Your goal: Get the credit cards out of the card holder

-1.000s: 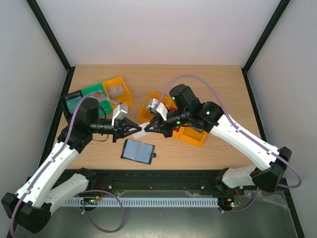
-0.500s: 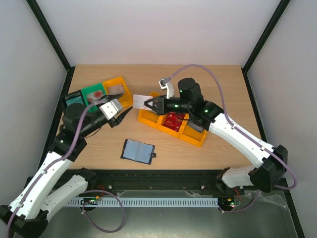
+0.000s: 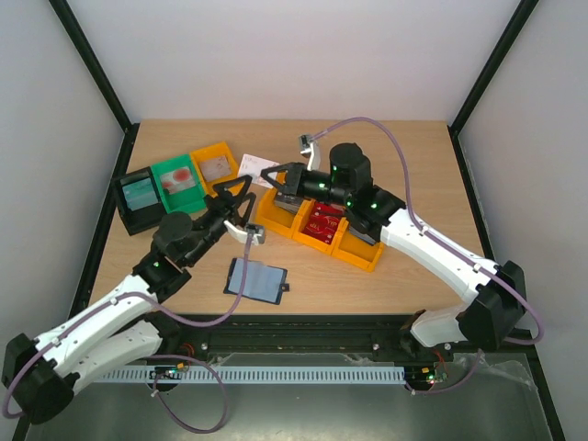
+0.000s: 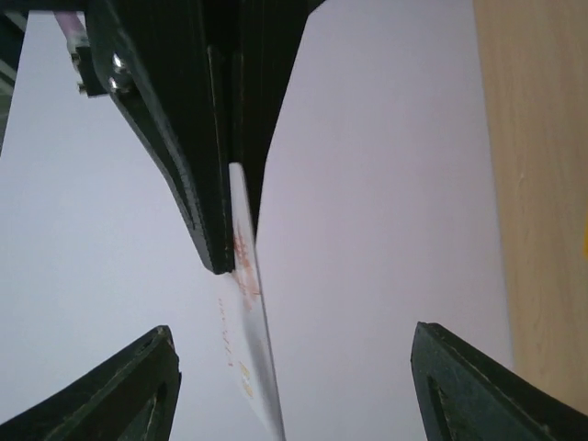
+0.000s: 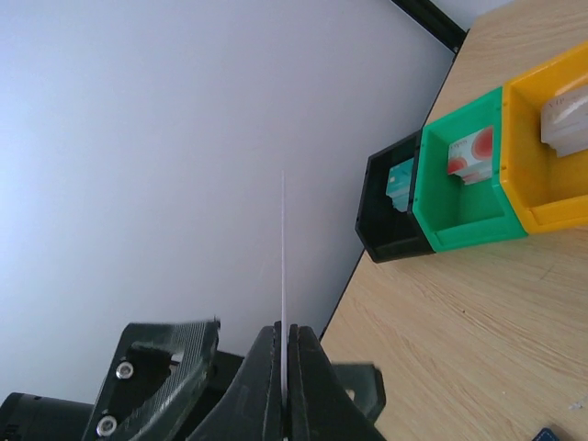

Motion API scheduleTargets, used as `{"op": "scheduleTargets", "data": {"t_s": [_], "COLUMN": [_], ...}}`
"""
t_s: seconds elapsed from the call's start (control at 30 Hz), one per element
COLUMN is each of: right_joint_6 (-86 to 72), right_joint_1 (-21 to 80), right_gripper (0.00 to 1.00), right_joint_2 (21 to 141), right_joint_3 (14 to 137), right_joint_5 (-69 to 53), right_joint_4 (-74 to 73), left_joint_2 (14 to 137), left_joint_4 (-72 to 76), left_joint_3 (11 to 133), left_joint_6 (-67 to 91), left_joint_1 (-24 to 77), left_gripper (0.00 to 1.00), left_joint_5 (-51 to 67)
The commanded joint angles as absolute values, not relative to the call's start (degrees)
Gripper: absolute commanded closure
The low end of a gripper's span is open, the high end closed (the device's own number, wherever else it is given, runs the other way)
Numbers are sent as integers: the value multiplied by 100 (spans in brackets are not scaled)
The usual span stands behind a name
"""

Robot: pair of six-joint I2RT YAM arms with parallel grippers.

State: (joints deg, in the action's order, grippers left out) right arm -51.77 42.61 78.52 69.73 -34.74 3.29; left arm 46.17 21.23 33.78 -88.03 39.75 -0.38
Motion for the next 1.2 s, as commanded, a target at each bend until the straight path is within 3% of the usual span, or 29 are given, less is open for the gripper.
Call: {"op": "scheduleTargets", "data": {"t_s": [0.0, 0.1, 0.23, 0.53, 0.7, 0.77, 0.87, 0.93, 1.13, 1.17], "right_joint_6": [-5299, -5250, -5217, -5210, -5162, -5139, -4962, -4803, -4088, -3974], "right_joint_1": [4278, 4280, 4276, 4279, 4280, 4280, 4184, 4015, 3321, 3217], "right_gripper": [98, 99, 98, 98, 98, 98, 62, 43, 0, 1], "right_joint_2": [7734, 7726, 7686, 7648, 7623, 7613, 7561, 7409, 6818, 6753], "right_joint_3": [6858, 6874, 6846, 6795, 6759, 6730, 6748, 6712, 6571, 6575], "right_joint_5": [-3464, -3524, -3555, -3704, -3758, -3785, -3678, -3485, -2734, -2612], "right_joint_4": [719, 724, 751, 809, 782, 790, 534, 306, -499, -675], "left_joint_2": [4987, 5019, 5011, 5183, 5213, 5169, 5116, 5227, 6813, 7109], "left_joint_4": [3206, 3122, 2953, 2903, 2857, 2752, 2132, 982, -3402, -3895], "left_joint_3": [3715, 3747, 3725, 3846, 3887, 3886, 4039, 4476, 6568, 6893], "left_joint_6": [-9703, -9838, -9891, -9965, -9908, -9832, -9484, -8871, -6130, -5825], "left_joint_1": [4007, 4008, 4016, 4025, 4034, 4055, 4124, 4131, 3455, 3243], "left_gripper": [36, 53, 67, 73, 97, 98, 98, 98, 98, 98], "left_joint_5": [-591, -437, -407, -600, -607, -641, -891, -1241, -2039, -1963]}}
